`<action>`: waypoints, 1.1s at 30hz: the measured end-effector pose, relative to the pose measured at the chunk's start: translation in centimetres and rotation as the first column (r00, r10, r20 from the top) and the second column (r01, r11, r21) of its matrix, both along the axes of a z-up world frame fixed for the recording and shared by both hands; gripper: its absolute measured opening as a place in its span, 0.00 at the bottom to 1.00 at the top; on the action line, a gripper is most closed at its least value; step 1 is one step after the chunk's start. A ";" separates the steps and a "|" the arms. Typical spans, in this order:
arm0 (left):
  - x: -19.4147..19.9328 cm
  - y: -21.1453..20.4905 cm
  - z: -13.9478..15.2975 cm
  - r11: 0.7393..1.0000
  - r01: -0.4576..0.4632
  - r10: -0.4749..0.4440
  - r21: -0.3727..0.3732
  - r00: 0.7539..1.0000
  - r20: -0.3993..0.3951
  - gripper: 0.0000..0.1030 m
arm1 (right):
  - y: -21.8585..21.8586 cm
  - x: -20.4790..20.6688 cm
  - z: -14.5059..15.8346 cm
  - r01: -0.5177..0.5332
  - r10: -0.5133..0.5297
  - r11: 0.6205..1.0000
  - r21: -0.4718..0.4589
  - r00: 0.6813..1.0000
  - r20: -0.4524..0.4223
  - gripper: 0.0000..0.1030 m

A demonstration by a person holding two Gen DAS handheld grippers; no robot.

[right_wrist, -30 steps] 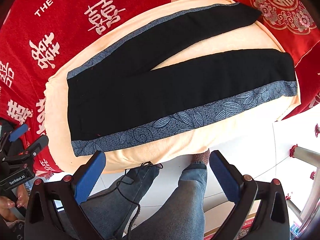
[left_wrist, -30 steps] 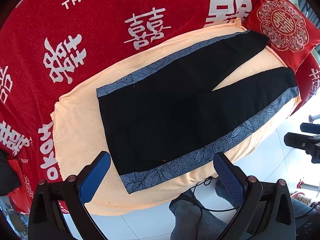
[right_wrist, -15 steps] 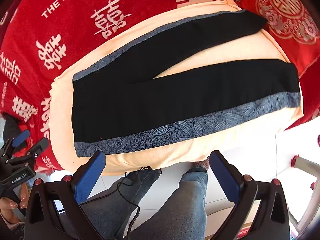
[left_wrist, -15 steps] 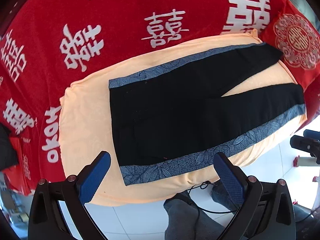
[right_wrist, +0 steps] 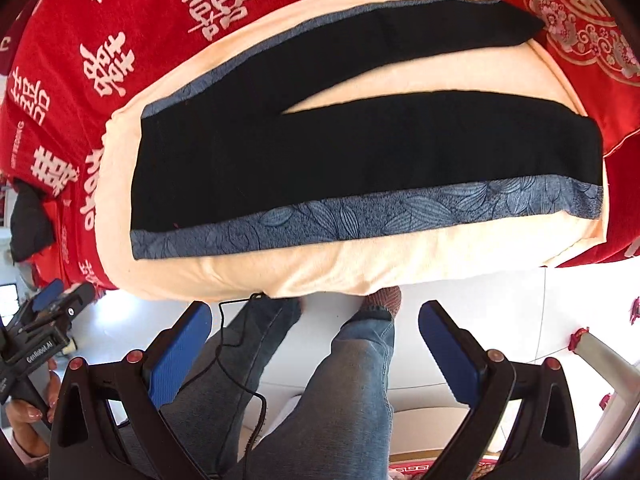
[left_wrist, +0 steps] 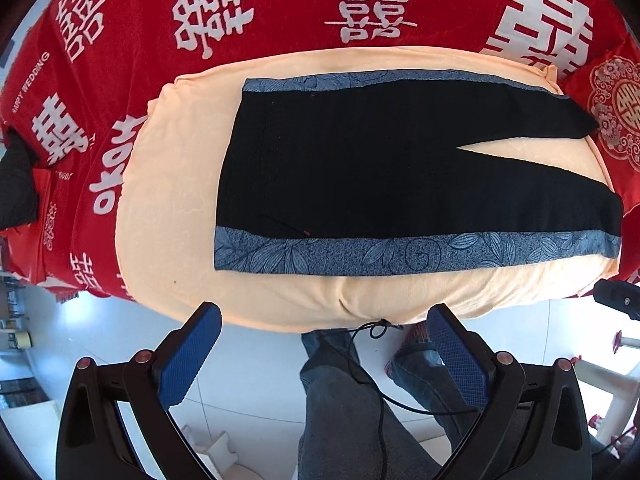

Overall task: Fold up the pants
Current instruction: 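Move both grippers to the grey-striped side edge and grasp it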

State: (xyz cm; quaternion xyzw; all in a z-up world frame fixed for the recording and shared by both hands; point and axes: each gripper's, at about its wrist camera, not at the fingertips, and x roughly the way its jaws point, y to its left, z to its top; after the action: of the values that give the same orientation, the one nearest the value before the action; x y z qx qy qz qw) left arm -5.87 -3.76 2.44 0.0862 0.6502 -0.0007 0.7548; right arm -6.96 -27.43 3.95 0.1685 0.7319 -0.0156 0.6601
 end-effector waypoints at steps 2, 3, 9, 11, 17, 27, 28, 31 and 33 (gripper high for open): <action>-0.4 0.4 -0.1 1.000 -0.021 0.021 0.001 1.000 -0.012 1.00 | 0.0 -0.3 -0.3 0.005 -0.005 1.000 0.019 1.000 -0.009 1.00; -0.4 0.7 -0.4 0.999 -0.033 0.033 -0.001 0.999 -0.024 1.00 | 0.2 -0.5 -0.6 0.010 -0.010 0.999 0.037 1.000 -0.018 1.00; 0.3 2.8 -1.6 0.998 -0.060 0.060 -0.036 0.998 -0.005 1.00 | 1.9 -0.1 -1.7 0.013 -0.013 0.997 0.074 1.000 0.005 1.00; 1.1 3.8 -3.4 0.997 -0.061 0.059 -0.049 0.998 -0.030 1.00 | 2.4 -0.1 -2.6 0.043 -0.043 0.996 0.074 0.999 -0.002 1.00; 3.3 6.7 -9.1 0.988 -0.128 0.122 -0.081 0.989 -0.081 1.00 | 3.6 -0.3 -6.3 0.087 -0.084 0.991 0.104 0.996 -0.029 1.00; 3.8 9.3 -17.4 0.939 -0.268 0.249 -0.215 0.962 -0.109 1.00 | 7.7 -1.0 -16.0 0.128 -0.131 0.935 0.332 0.991 -0.014 1.00; 3.7 9.5 -17.7 0.934 -0.271 0.254 -0.231 0.962 -0.101 1.00 | 8.3 -0.8 -16.9 0.122 -0.128 0.927 0.355 0.992 -0.005 1.00; 3.0 10.2 -19.0 0.917 -0.268 0.256 -0.294 0.963 -0.080 1.00 | 9.9 -0.1 -19.6 0.119 -0.141 0.896 0.427 0.990 0.019 1.00; 2.7 10.5 -19.6 0.910 -0.263 0.250 -0.320 0.965 -0.081 1.00 | 10.6 0.4 -21.3 0.136 -0.167 0.868 0.478 0.986 0.023 1.00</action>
State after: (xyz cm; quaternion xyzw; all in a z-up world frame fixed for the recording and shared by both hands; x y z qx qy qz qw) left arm -3.16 6.75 -17.13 -0.1265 0.6609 -0.0113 0.7397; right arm -6.54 -16.78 -17.33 0.3825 0.6762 0.1179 0.6185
